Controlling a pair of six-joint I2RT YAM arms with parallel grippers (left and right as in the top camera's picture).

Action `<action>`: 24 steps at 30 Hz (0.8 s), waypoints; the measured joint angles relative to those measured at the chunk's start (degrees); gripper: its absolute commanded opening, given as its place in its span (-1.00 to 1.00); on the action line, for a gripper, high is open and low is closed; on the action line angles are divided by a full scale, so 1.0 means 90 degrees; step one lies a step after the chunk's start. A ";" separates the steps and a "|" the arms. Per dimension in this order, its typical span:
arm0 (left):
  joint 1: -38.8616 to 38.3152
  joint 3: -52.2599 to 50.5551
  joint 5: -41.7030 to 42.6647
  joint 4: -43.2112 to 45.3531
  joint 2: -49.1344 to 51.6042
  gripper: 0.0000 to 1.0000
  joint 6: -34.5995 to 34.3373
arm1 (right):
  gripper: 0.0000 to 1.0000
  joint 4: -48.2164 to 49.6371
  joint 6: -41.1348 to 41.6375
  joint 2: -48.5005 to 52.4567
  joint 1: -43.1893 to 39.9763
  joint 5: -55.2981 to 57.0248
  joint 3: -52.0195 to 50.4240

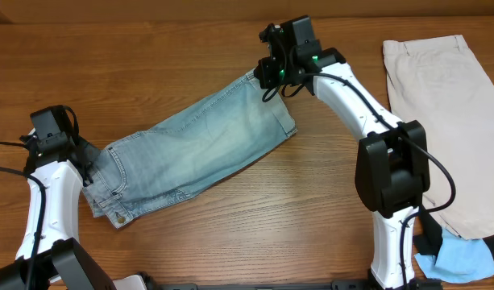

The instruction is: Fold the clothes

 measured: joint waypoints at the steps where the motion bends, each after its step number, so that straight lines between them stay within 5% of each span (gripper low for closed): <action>1: 0.0000 0.0000 0.0002 0.0000 0.0000 -0.92 0.0000 | -0.92 0.0002 0.0017 0.0000 -0.0024 -0.0017 0.0000; 7: 0.0032 0.0265 0.0032 -0.0328 0.0012 -0.87 0.0146 | -0.92 0.0005 0.0068 0.0000 -0.0097 -0.0138 0.0000; 8: 0.0049 0.0350 0.0051 -0.0357 0.0012 -0.37 0.0158 | -0.62 0.0010 0.0073 0.0000 -0.0087 -0.0155 0.0000; 10: 0.0100 0.0520 0.0056 -0.0391 0.0012 0.79 0.0204 | 0.71 0.0012 0.0075 0.0000 -0.0068 -0.0170 0.0000; 11: 0.0129 0.0593 0.0051 -0.0391 0.0012 0.99 0.0206 | 1.00 0.0032 0.0090 0.0000 -0.0051 -0.0177 0.0000; 18: 0.0240 0.0993 0.0180 -0.1066 0.0015 0.99 0.0221 | 1.00 -0.0425 0.0087 0.0000 -0.0010 -0.0194 0.0002; 24: 0.0260 0.2280 0.1428 -0.2557 0.0039 1.00 0.0702 | 0.91 -0.1477 0.0019 -0.0027 -0.0056 -0.0355 0.0005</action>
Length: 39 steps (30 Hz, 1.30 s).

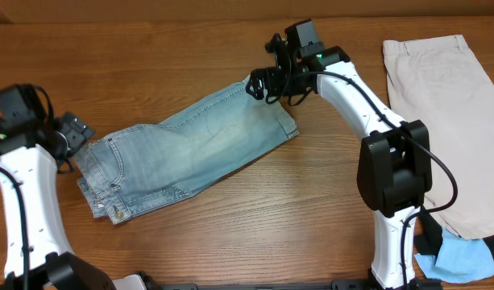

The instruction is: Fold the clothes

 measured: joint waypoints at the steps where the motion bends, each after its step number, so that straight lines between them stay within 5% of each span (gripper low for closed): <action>1: -0.0002 0.0172 0.0262 -0.0185 -0.0002 1.00 0.0143 | 0.89 -0.0138 -0.0034 -0.0002 0.0002 -0.0036 0.0000; 7: -0.0427 0.0199 0.1253 -0.0959 -0.0002 0.75 0.0835 | 0.74 -0.0481 -0.0148 -0.0022 0.0199 -0.0017 0.0000; 12: -0.0709 -0.0833 0.1481 -0.0750 0.0002 0.32 0.0952 | -0.54 -0.0556 -0.0087 -0.0024 0.0267 -0.0041 0.0000; 14: -0.0709 -0.1294 0.1506 -0.0593 0.0015 -0.17 0.0971 | -0.71 -0.0605 -0.0083 -0.0024 0.0265 -0.0039 0.0000; 21: -0.0709 -0.2382 0.1501 0.0253 0.0058 -0.89 0.0891 | -0.75 -0.0539 -0.0053 -0.0024 0.0413 -0.0015 0.0000; 32: -0.0712 -0.2715 0.1362 0.1749 0.0996 -0.92 0.0862 | -0.83 -0.0432 0.0049 -0.0024 0.0571 -0.0015 0.0000; 39: -0.0738 -0.2263 0.1518 0.1872 0.1605 -0.92 0.0821 | -0.83 -0.0304 0.0202 -0.0022 0.0571 -0.0002 0.0000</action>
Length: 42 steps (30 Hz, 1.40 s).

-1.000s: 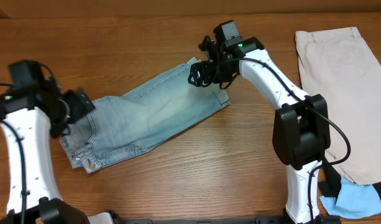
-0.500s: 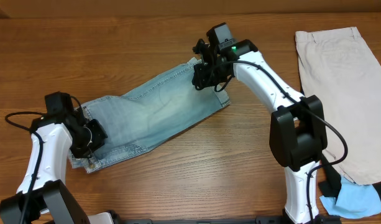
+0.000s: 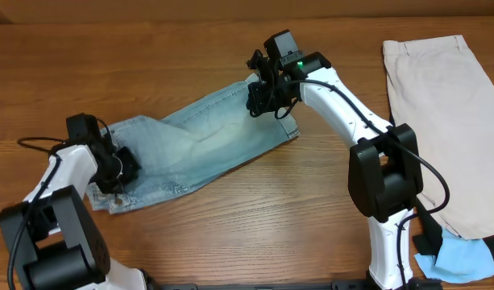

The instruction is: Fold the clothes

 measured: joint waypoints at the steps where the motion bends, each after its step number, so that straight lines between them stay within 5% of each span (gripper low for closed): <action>1: -0.0005 0.0121 0.0024 0.0002 0.0087 -0.92 0.0002 | -0.83 0.0032 0.0053 0.0002 0.0000 0.0015 0.0000; 8: -0.0032 0.1219 -0.0063 -0.0401 0.0602 -0.88 0.0112 | -0.84 0.0245 0.0542 0.0444 0.0000 0.0058 0.0002; 14: -0.0070 0.2771 -0.0141 -0.0554 0.0634 -0.03 0.0291 | -0.84 0.0447 0.1236 0.0877 0.0000 0.0408 0.0000; 24: -0.0447 0.4454 -0.0010 -0.1659 0.0634 0.57 0.0510 | -0.75 0.0172 0.2528 0.0884 -0.0056 0.1154 0.0010; 42: -0.0840 0.4590 0.0058 -0.2727 0.0636 0.88 0.0814 | -0.67 -0.1450 0.2730 0.0879 -0.1819 0.0945 0.0158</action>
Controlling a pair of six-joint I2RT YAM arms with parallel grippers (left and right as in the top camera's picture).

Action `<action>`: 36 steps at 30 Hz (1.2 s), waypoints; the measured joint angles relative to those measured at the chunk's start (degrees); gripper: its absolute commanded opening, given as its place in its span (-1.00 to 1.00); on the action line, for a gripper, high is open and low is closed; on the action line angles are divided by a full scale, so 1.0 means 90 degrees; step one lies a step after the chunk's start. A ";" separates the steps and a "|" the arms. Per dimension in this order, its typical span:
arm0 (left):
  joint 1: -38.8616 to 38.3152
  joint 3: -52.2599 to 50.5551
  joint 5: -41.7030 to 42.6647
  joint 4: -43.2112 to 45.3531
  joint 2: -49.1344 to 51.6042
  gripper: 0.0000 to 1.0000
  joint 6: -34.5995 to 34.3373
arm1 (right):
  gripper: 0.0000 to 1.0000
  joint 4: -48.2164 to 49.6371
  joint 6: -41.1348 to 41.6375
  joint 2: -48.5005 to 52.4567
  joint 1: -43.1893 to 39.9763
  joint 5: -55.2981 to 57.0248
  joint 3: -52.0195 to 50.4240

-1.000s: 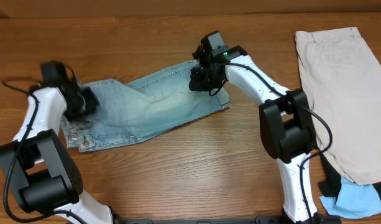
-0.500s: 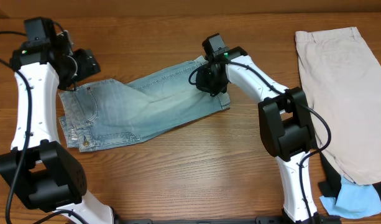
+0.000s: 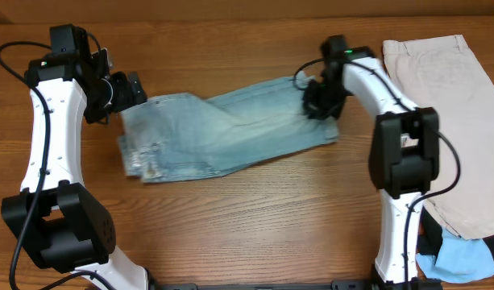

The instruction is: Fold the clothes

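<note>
Light blue denim shorts (image 3: 230, 129) lie stretched nearly level across the middle of the table, waistband to the left and leg hems to the right. My left gripper (image 3: 132, 91) sits at the waistband's far upper corner and looks shut on the denim. At the leg-hem end, my right gripper (image 3: 315, 105) presses down, apparently shut on the fabric, though its fingers are mostly hidden by the wrist. The cloth between them is pulled fairly flat, with a fold ridge near the waist.
A beige garment (image 3: 444, 121) lies flat along the right side of the table, close behind the right arm. A light blue cloth (image 3: 460, 258) sits at the bottom right corner beside the right arm's base.
The shorts have shifted to the right and toward the back, and lie more level. My left gripper went from the waistband's near corner to its far corner. The right gripper moved right with the hem.
At first the shorts lay diagonally, left gripper at the waistband, right gripper at the far hem. Then the left gripper stood off to the left of the waist. Later it was back on the near waist corner. Now both ends are held and the shorts lie further right.
</note>
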 measured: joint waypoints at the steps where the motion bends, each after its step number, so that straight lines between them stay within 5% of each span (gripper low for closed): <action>1: 0.0000 0.0000 0.0002 -0.0058 0.0000 0.88 0.0007 | -0.67 -0.0053 -0.0010 0.0000 -0.0138 0.0015 0.0000; 8: -0.0005 -0.0151 0.0002 -0.0117 -0.0002 1.00 0.0362 | -0.19 -0.0270 -0.0500 0.0000 -0.0741 -0.0391 0.0022; 15: -0.0005 -0.1464 0.0029 0.0568 0.0000 1.00 0.0527 | 0.31 -0.1022 -0.1654 -0.0002 -0.0950 -0.0755 0.0442; 25: -0.0005 -0.2759 0.0532 0.2261 0.0005 1.00 0.0675 | 0.40 -0.1464 -0.2416 -0.0644 -0.0860 -0.0794 0.1256; 36: -0.0005 -0.2951 0.0957 0.2931 0.0340 0.96 0.0692 | 0.40 -0.1557 -0.2518 -0.0823 -0.0860 -0.0794 0.1285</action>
